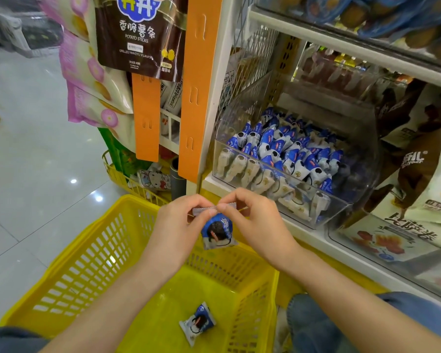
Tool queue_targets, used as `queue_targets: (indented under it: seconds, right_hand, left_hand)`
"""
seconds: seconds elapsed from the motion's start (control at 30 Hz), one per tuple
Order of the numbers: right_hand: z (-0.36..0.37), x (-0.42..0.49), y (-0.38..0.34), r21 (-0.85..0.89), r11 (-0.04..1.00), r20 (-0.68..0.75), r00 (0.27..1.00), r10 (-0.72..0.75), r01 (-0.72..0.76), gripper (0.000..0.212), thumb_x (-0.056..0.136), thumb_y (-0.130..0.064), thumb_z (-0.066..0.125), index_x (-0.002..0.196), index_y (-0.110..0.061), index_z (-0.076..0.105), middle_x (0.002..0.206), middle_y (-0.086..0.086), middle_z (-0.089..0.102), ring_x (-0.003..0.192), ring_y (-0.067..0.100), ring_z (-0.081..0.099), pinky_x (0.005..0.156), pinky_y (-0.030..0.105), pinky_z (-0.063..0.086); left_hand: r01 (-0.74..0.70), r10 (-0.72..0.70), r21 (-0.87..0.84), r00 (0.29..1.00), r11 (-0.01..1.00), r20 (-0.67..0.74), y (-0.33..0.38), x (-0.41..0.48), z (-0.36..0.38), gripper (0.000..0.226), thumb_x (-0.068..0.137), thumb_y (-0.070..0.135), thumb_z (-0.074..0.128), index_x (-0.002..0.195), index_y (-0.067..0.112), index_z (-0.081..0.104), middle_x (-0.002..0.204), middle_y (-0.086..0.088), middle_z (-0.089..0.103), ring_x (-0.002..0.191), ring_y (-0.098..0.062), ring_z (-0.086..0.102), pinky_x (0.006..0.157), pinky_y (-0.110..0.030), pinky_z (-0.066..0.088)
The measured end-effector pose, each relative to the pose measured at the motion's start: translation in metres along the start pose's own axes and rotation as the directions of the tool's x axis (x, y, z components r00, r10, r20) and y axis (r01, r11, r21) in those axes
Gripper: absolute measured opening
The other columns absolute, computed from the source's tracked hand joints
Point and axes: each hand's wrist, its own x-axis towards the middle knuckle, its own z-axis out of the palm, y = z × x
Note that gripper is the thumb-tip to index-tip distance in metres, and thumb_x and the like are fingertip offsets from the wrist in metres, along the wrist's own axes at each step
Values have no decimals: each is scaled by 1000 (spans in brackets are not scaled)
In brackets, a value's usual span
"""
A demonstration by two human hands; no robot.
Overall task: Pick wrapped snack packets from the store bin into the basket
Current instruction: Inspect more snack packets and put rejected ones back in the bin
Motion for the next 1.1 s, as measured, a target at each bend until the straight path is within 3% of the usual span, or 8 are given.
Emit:
queue_targets:
  seconds: [0.13, 0.3, 0.47, 0.53, 0.67, 0.83, 0.97, 1.1]
  right_hand:
    - [-2, 1, -2, -12, 1000, -41, 999, -23, 22, 12, 82, -26, 66, 74, -33, 62, 69, -17, 61, 72, -3, 56, 59, 8, 42]
    - [-5, -2, -4, -299, 928, -70, 965, -252, 221, 5, 86, -27, 64, 84, -23, 65, 80, -14, 59, 73, 1, 55, 60, 22, 50]
    - [-6, -2, -4, -227, 958, -193, 956, -220, 175, 7, 88, -24, 60, 87, -18, 63, 82, -8, 62, 75, 5, 58, 60, 21, 50]
    - [-8, -1, -3, -129, 979, -234, 954, -185, 158, 7, 88, -24, 59, 88, -18, 63, 83, -9, 61, 78, 2, 57, 65, 15, 48]
    - [-6, -3, -2, -87, 964, -97, 961, -260, 252, 5, 86, -19, 62, 86, -15, 65, 89, -4, 62, 86, 5, 58, 76, 25, 49]
    - [-2, -7, -1, -255, 885, 82, 921, -381, 389, 17, 87, -27, 57, 88, -13, 67, 97, 0, 62, 96, 8, 50, 82, 22, 41]
    - [1, -5, -4, -20, 998, -52, 996, -67, 66, 15, 90, -31, 55, 103, -25, 53, 99, -12, 56, 94, -3, 52, 77, 9, 43]
    - [-1, 4, -2, 290, 919, -41, 956, 291, -267, 23, 91, -28, 54, 111, -24, 44, 111, -6, 57, 91, -3, 57, 72, 11, 50]
  left_hand:
    - [107, -104, -102, 994, 989, 37, -2, 4, 1, 28, 87, 15, 62, 67, 35, 60, 65, 11, 63, 65, 2, 58, 55, -11, 43]
    - [298, -247, -400, 953, 867, 173, 0, 7, -1, 24, 88, 10, 59, 70, 22, 68, 66, 3, 68, 64, -5, 64, 58, -19, 53]
    - [315, -335, -242, 941, 918, -45, -6, 8, 2, 14, 92, 20, 55, 80, 26, 60, 79, 1, 65, 75, -16, 62, 70, -30, 51]
    - [473, -471, -260, 879, 842, 73, -4, 10, 0, 33, 97, 33, 41, 76, 19, 61, 71, -2, 64, 69, -20, 62, 66, -33, 50]
    - [710, -540, -434, 704, 555, 461, 2, 11, -6, 62, 94, 56, 24, 86, 14, 68, 76, -5, 74, 69, -19, 70, 59, -26, 52]
    - [580, -527, -627, 796, 520, 298, 1, 11, -6, 22, 93, 24, 52, 98, 13, 69, 85, -4, 74, 76, -14, 68, 64, -26, 52]
    - [467, -452, -512, 877, 721, 164, 2, 9, -4, 16, 95, 19, 50, 100, 19, 65, 88, 3, 73, 79, -7, 67, 72, -25, 54]
    - [381, -340, -458, 924, 803, 173, 5, 7, 0, 11, 91, 19, 55, 97, 26, 61, 90, 7, 70, 74, 3, 65, 61, -10, 49]
